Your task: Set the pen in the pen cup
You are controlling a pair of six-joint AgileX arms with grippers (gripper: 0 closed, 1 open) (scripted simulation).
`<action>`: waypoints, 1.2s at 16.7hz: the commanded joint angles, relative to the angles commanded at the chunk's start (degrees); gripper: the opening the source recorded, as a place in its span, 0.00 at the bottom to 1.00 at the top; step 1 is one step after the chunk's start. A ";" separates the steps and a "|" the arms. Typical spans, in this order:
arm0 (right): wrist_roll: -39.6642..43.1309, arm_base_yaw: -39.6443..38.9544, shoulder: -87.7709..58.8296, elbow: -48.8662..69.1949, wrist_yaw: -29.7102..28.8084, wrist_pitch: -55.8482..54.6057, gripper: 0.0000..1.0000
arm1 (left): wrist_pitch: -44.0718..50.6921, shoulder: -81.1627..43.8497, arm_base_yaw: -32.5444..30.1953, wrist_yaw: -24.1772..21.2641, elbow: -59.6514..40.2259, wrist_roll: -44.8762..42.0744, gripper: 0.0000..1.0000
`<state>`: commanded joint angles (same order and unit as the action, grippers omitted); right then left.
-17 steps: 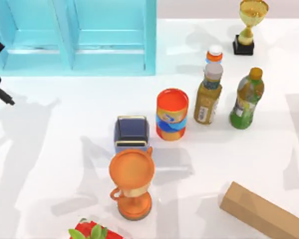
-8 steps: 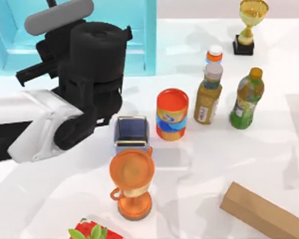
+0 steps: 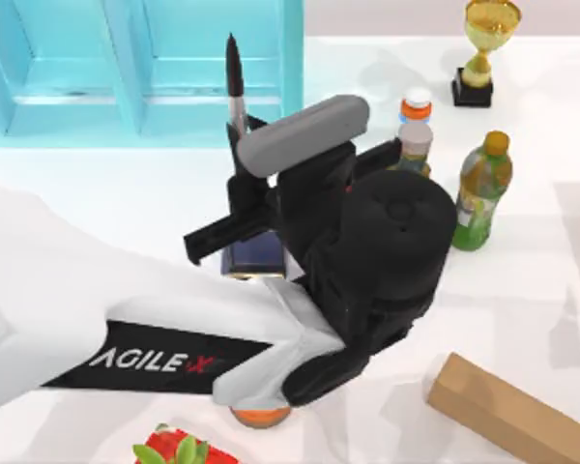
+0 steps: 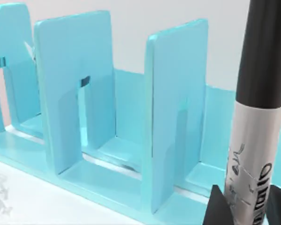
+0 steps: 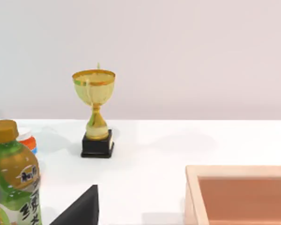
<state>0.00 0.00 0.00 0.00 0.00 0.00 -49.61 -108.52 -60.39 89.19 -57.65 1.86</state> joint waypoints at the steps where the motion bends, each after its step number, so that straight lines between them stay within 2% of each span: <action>1: 0.00 0.00 0.00 0.00 0.00 0.00 1.00 | -1.28 -0.94 -1.17 1.64 -0.36 -0.98 0.00; 3: 0.00 0.00 0.00 0.00 0.00 0.00 1.00 | -2.47 -1.82 -2.26 3.16 -0.69 -1.90 0.00; 6: 0.00 0.00 0.00 0.00 0.00 0.00 1.00 | -2.47 -1.82 -2.26 3.16 -0.69 -1.90 0.00; 7: 0.00 0.00 0.00 0.00 0.00 0.00 1.00 | -10.22 -5.93 -1.82 1.59 -4.67 -1.74 0.00; 15: 0.00 0.00 0.00 0.00 0.00 0.00 1.00 | -3.16 -2.16 -1.57 2.45 -0.57 -1.94 0.00; 19: 0.00 0.00 0.00 0.00 0.00 0.00 1.00 | -3.02 -2.07 -1.58 2.47 -0.45 -1.96 0.00; 20: 0.00 0.00 0.00 0.00 0.00 0.00 1.00 | -3.02 -2.07 -1.58 2.47 -0.45 -1.96 0.08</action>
<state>0.00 0.00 0.00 0.00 0.00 0.00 -52.63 -110.59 -61.97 91.66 -58.11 -0.10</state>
